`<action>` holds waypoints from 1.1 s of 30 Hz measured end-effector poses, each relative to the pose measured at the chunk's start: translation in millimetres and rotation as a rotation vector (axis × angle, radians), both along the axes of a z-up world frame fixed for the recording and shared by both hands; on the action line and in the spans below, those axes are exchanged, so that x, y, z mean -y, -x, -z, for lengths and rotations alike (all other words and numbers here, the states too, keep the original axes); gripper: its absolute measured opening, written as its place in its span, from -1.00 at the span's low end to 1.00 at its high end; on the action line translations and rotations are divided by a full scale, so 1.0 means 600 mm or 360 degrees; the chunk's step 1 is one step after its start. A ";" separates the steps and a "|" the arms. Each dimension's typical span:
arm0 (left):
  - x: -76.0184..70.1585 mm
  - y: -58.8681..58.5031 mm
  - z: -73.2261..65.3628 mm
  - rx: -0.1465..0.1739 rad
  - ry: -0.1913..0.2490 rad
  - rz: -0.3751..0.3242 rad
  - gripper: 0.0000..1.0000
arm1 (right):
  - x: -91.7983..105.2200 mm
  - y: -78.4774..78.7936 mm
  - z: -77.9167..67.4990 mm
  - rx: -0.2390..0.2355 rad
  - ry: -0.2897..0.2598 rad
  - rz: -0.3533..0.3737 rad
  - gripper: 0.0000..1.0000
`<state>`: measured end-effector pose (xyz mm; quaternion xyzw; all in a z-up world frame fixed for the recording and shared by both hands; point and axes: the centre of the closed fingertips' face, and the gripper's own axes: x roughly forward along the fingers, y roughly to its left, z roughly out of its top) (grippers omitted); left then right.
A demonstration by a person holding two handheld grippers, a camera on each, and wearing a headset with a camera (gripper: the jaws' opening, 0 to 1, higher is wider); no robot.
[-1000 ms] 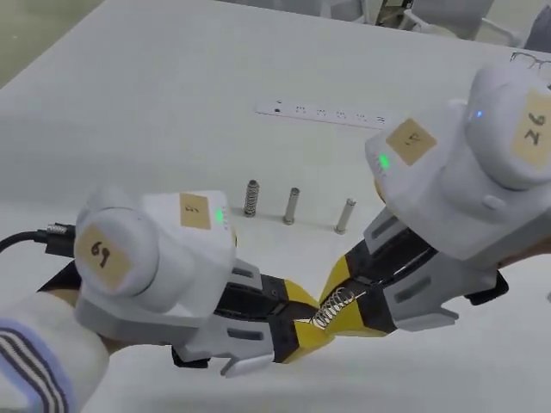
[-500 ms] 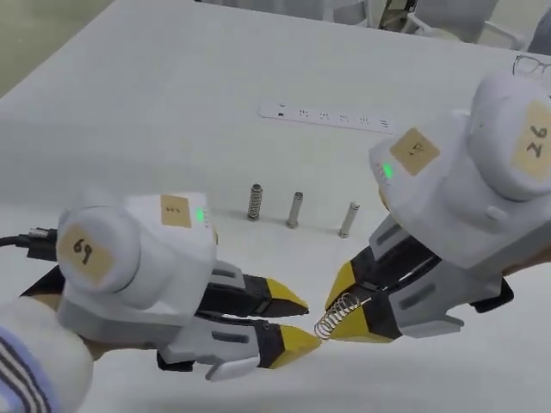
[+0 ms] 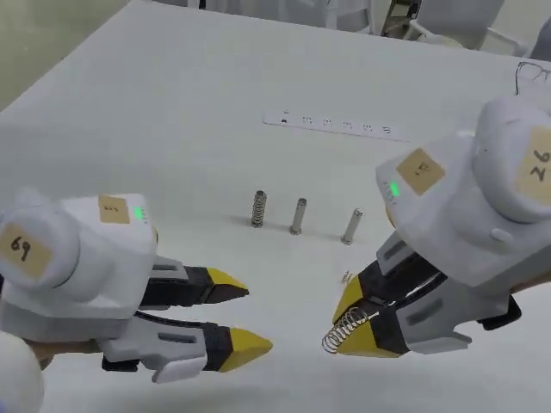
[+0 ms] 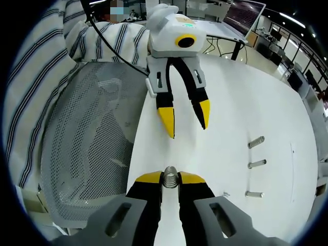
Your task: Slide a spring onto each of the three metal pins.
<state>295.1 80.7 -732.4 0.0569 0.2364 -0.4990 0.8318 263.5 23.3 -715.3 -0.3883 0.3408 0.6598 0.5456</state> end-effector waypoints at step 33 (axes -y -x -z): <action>-0.026 -0.015 0.011 0.0016 -0.0048 -0.0180 0.96 | 0.002 -0.091 -0.017 0.0135 0.0154 -0.0063 -0.83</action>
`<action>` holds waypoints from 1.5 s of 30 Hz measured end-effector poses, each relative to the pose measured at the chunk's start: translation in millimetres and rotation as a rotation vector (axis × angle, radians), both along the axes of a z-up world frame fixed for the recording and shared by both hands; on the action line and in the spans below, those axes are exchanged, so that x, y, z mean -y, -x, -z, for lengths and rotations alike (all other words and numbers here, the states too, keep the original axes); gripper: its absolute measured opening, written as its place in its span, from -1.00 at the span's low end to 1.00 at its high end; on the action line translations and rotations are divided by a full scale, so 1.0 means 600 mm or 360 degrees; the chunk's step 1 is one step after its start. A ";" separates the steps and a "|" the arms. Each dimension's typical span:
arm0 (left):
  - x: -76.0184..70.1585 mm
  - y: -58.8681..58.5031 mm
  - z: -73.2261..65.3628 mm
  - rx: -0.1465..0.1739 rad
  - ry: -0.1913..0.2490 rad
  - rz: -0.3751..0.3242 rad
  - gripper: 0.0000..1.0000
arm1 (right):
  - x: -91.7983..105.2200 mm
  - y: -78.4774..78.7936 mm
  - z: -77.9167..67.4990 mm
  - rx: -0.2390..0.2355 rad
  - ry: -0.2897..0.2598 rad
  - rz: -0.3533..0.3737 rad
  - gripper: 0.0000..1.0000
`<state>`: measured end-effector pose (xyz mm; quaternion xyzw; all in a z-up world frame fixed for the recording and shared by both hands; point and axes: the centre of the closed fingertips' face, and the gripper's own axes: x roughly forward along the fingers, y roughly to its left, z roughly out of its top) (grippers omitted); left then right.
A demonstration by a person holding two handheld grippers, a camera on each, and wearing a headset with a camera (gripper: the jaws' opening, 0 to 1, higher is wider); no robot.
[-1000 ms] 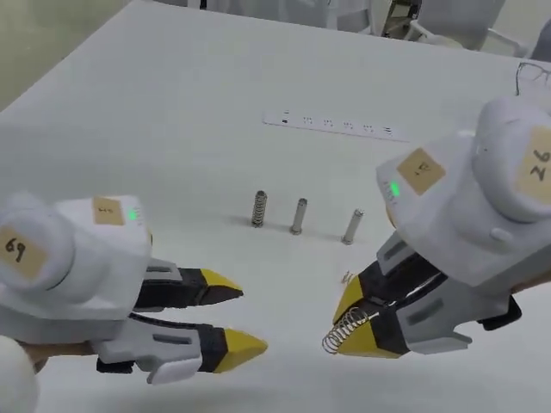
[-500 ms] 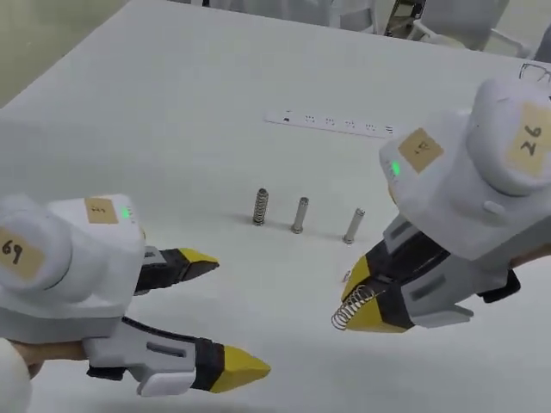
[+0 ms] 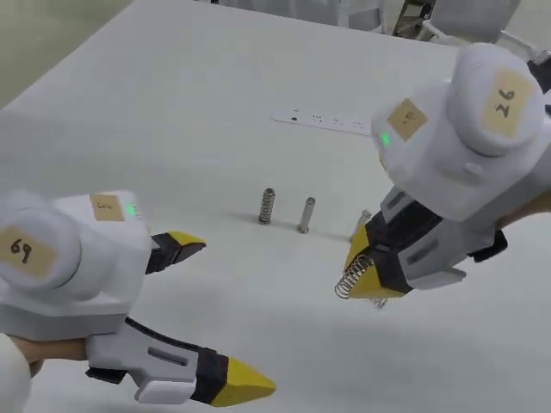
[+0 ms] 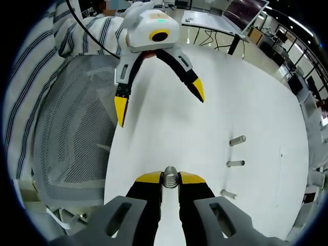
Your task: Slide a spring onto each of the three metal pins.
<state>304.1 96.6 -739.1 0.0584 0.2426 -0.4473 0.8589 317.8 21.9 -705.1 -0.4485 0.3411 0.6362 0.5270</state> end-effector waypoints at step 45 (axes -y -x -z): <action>-0.019 -0.006 0.011 -0.0079 -0.0035 -0.0044 0.96 | -0.048 -0.233 0.044 0.0164 0.0213 -0.0025 -0.83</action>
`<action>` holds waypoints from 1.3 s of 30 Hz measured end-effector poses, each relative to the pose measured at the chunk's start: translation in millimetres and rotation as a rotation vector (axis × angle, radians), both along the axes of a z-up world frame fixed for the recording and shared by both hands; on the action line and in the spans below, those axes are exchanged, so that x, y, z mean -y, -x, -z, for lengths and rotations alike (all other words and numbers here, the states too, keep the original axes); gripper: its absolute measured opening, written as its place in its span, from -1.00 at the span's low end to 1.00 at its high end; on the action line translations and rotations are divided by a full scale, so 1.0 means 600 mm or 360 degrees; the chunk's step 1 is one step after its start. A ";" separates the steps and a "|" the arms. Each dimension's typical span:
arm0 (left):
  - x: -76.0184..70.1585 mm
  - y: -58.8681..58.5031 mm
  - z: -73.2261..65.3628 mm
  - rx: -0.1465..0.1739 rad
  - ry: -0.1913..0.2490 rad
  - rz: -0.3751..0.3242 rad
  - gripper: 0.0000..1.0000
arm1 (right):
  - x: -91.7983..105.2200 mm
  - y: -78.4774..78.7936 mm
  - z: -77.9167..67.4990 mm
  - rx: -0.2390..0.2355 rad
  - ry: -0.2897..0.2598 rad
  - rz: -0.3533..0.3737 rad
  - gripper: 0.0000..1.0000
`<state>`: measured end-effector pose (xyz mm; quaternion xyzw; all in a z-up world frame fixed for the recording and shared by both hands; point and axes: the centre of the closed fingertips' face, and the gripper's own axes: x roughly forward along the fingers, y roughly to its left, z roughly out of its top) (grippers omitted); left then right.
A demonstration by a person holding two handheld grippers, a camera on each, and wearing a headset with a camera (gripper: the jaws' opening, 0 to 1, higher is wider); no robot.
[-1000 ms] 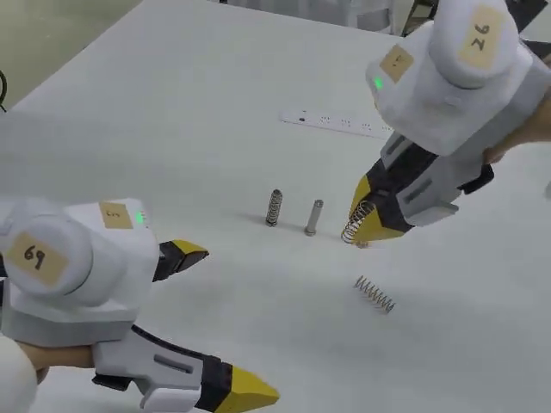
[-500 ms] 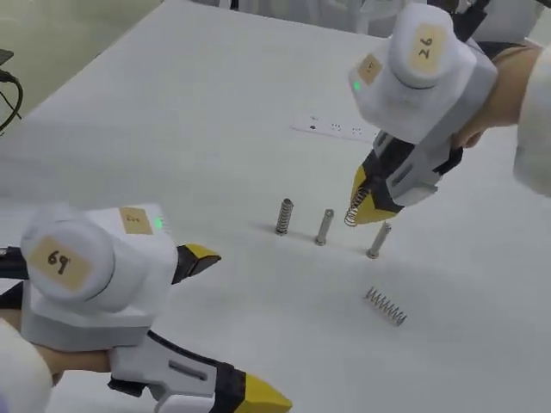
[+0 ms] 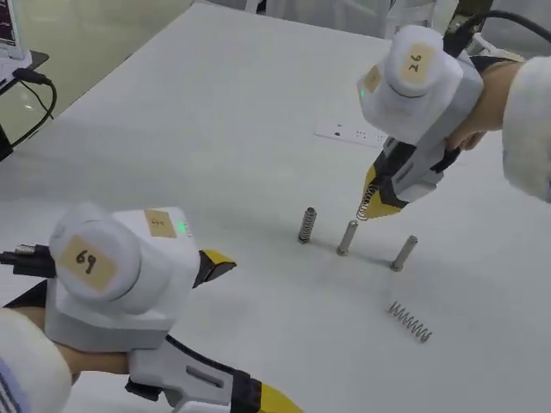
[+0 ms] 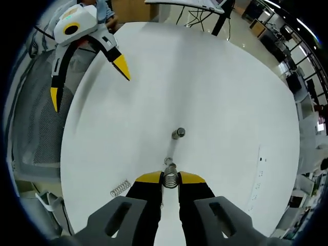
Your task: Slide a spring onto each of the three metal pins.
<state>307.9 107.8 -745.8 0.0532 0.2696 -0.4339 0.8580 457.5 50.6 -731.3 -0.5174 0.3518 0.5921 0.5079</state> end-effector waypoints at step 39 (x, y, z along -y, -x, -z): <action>-0.015 0.002 0.014 -0.0045 -0.0010 -0.0064 0.96 | -0.006 -0.012 0.042 -0.0089 0.0027 0.0109 -0.83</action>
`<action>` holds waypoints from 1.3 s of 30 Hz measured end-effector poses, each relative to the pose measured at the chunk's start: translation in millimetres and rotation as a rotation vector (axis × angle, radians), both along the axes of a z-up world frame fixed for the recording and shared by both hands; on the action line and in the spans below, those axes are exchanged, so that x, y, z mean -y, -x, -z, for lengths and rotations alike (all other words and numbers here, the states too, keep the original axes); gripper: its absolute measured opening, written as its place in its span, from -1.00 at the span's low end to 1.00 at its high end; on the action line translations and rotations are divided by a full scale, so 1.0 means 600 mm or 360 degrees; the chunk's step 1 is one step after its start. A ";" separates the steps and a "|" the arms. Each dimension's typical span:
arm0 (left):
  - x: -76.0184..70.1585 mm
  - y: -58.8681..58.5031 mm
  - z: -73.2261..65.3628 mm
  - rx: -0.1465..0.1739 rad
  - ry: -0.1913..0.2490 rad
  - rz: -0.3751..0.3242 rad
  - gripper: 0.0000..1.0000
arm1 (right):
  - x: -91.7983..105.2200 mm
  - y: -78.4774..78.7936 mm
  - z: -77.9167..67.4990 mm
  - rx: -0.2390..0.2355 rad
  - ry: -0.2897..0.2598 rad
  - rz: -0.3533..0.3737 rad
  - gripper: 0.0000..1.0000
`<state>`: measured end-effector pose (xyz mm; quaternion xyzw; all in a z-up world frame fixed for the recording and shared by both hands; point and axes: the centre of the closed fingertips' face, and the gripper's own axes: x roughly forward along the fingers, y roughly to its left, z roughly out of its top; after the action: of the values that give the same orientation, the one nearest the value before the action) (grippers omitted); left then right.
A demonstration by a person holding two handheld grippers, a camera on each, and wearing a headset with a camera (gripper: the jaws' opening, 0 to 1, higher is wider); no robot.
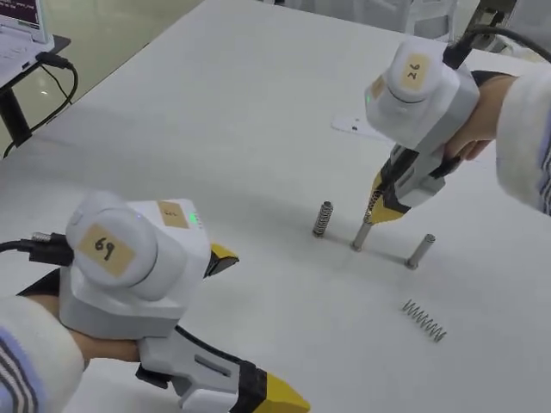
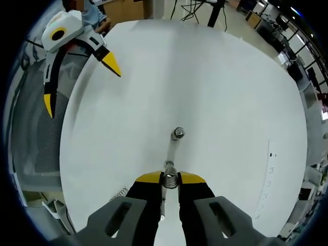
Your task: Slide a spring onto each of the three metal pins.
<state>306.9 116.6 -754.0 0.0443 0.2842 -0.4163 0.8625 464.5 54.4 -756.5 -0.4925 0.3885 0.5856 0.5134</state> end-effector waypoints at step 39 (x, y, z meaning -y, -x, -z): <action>0.002 0.000 0.006 -0.0048 0.0037 -0.0034 0.89 | -0.002 0.002 0.075 -0.0022 0.0103 0.0045 -0.82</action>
<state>306.7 115.6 -757.6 0.0250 0.2928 -0.4111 0.8629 463.5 55.3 -801.5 -0.4991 0.4177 0.5688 0.5028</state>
